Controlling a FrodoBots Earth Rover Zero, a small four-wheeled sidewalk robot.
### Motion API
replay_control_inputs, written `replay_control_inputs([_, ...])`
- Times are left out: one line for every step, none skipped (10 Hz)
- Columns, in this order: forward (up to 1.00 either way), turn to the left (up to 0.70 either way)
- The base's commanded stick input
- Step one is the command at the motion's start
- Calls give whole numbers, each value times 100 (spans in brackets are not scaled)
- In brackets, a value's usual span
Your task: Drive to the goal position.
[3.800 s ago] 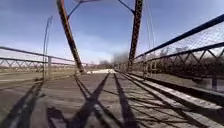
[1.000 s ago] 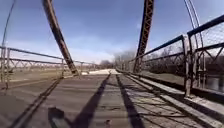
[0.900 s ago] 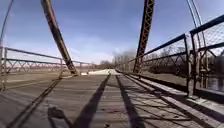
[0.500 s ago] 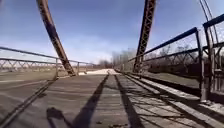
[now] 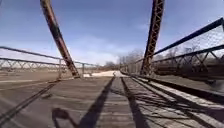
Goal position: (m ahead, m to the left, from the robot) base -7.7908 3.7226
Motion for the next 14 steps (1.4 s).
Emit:
replay_control_inputs([100, 0])
replay_control_inputs([100, 0])
replay_control_inputs([100, 0])
replay_control_inputs([100, 0])
replay_control_inputs([100, 0])
replay_control_inputs([100, 0])
replay_control_inputs([100, 0])
replay_control_inputs([100, 0])
replay_control_inputs([100, 0])
replay_control_inputs([100, 0])
replay_control_inputs([100, 0])
replay_control_inputs([100, 0])
replay_control_inputs([100, 0])
replay_control_inputs([100, 0])
